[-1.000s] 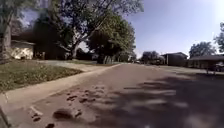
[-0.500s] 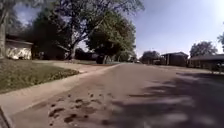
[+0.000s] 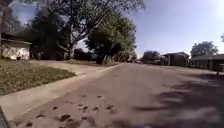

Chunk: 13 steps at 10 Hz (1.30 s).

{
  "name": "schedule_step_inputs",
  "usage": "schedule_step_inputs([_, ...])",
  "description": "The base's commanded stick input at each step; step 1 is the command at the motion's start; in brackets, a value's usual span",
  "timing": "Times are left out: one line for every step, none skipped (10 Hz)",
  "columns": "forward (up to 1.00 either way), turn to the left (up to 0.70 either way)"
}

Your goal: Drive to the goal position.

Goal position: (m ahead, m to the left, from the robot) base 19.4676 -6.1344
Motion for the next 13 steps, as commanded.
schedule_step_inputs([1.00, 0.00])
schedule_step_inputs([1.00, 0.00])
schedule_step_inputs([1.00, 0.00])
schedule_step_inputs([1.00, 0.00])
schedule_step_inputs([1.00, 0.00])
schedule_step_inputs([1.00, 0.00])
schedule_step_inputs([1.00, 0.00])
schedule_step_inputs([1.00, 0.00])
schedule_step_inputs([1.00, 0.00])
schedule_step_inputs([1.00, 0.00])
schedule_step_inputs([1.00, 0.00])
schedule_step_inputs([1.00, 0.00])
schedule_step_inputs([1.00, 0.00])
